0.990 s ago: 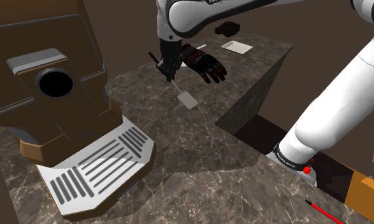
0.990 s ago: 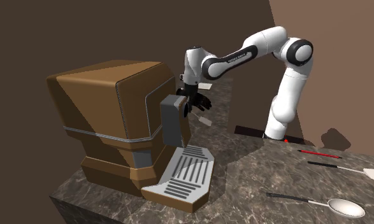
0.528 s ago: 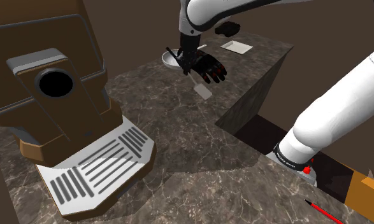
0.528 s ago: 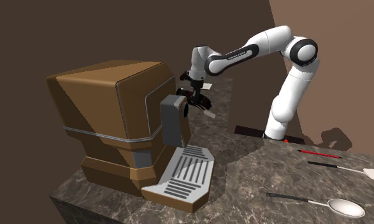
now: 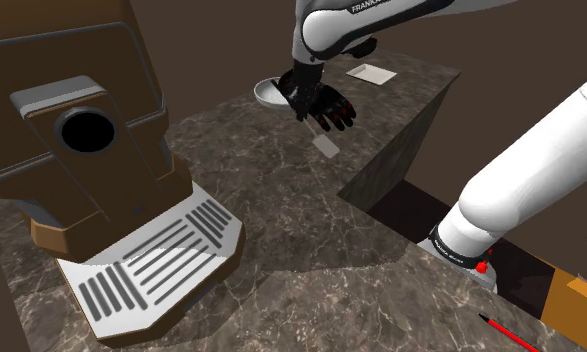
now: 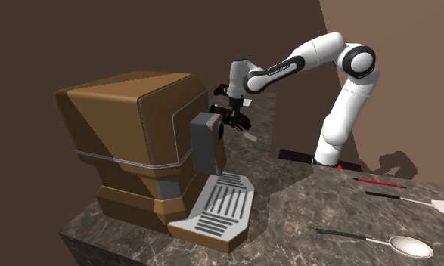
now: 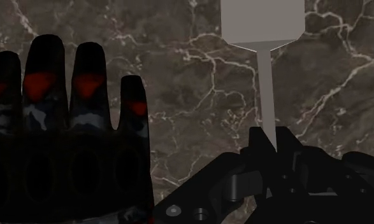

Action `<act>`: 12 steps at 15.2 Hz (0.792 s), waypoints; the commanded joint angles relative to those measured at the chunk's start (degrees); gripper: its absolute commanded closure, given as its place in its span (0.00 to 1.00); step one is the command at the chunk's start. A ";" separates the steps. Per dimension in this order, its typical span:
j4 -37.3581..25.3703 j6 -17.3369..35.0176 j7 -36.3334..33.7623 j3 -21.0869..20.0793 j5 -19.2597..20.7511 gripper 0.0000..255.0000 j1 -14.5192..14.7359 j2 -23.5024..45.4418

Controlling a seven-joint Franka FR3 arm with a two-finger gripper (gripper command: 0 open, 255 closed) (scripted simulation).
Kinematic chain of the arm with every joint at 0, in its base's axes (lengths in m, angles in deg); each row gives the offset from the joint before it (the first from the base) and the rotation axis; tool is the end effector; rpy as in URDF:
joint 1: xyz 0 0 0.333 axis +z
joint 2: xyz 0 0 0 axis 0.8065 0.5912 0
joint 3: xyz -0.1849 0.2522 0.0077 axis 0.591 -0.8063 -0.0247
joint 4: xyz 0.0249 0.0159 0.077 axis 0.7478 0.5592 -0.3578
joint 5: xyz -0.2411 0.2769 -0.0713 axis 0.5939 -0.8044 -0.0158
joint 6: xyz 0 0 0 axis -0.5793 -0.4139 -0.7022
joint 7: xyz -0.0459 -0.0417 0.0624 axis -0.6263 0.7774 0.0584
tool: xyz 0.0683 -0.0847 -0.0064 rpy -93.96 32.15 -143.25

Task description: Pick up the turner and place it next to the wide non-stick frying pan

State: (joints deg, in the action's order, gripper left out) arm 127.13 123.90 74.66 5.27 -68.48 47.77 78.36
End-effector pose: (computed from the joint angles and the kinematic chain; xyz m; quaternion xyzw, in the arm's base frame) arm 0.4775 0.0885 0.4616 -0.9984 -0.0465 -0.0328 0.0018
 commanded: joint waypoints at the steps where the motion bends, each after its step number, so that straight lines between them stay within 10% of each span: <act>1: 0.73 1.51 -0.10 -0.08 0.19 1.00 -0.03 0.77; 12: 5.72 10.18 -0.93 -0.54 1.20 1.00 -0.06 4.56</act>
State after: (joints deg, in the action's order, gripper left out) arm 132.58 133.30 73.83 4.77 -67.43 47.73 82.42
